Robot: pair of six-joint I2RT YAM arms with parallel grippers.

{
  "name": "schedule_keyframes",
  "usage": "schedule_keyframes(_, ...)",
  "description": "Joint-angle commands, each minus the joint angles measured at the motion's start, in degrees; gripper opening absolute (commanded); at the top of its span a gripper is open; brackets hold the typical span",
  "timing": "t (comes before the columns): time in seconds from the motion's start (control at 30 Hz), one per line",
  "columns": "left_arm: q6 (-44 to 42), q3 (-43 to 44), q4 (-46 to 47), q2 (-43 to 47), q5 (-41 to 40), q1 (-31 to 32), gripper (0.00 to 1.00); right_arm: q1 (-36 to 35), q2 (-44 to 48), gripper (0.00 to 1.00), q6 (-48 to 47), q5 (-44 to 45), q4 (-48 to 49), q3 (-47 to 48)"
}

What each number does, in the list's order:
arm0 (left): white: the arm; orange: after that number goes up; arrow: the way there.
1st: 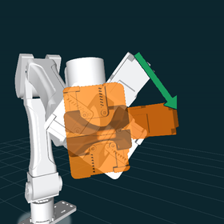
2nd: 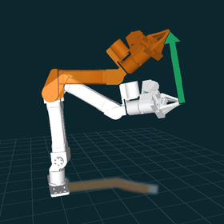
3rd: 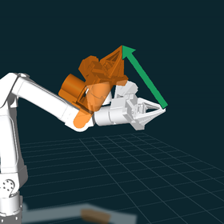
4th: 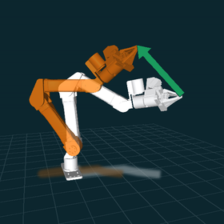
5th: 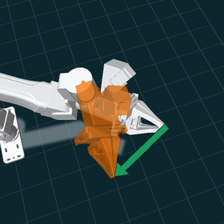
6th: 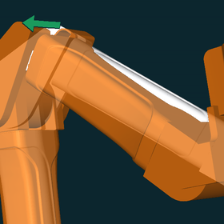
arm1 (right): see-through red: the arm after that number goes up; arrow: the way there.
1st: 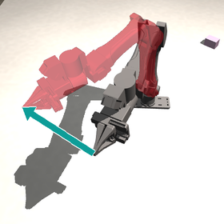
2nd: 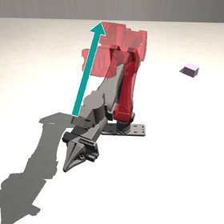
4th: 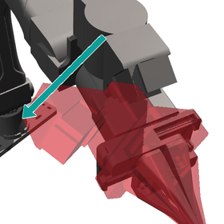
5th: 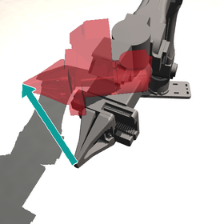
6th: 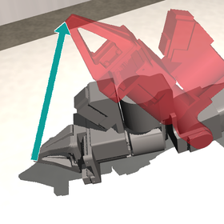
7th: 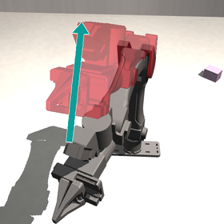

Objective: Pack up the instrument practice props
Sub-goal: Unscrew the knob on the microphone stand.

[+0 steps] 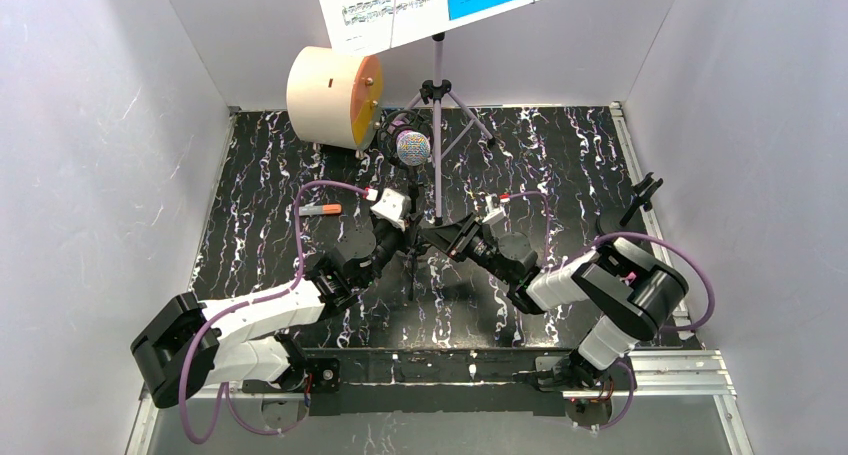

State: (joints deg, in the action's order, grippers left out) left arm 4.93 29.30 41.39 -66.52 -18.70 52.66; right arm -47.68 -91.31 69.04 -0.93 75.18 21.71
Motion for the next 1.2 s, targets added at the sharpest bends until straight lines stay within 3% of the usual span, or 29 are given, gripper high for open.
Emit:
schedule_keyframes(0.0,4.2,-2.1,-7.9,-1.0,1.5,0.7,0.0,0.4,-1.4,0.3,3.6,-0.3,9.4,0.0)
schedule_keyframes(0.1,4.1,-2.1,-7.9,-1.0,1.5,0.7,0.0,0.6,-3.2,0.21,4.3,-0.9,11.7,0.0)
schedule_keyframes(0.2,4.0,-2.1,-7.9,-1.0,1.5,0.7,0.0,1.0,-3.3,0.01,-0.6,-3.1,9.9,1.3)
schedule_keyframes(0.7,3.9,-2.1,-8.1,-0.3,1.6,0.7,0.0,1.0,3.9,0.01,-48.4,-13.1,-16.7,10.6)
schedule_keyframes(0.87,3.8,-2.2,-8.2,-0.2,0.7,0.7,0.0,0.4,6.7,0.01,-66.7,-11.2,-36.4,16.1)
schedule_keyframes(1.07,3.9,-2.2,-8.2,-0.7,0.3,0.7,0.0,0.3,9.0,0.01,-75.9,-9.3,-51.6,20.5)
schedule_keyframes(1.17,3.9,-2.1,-8.2,-0.8,0.1,0.7,0.0,0.3,10.5,0.23,-75.7,-9.3,-54.3,20.9)
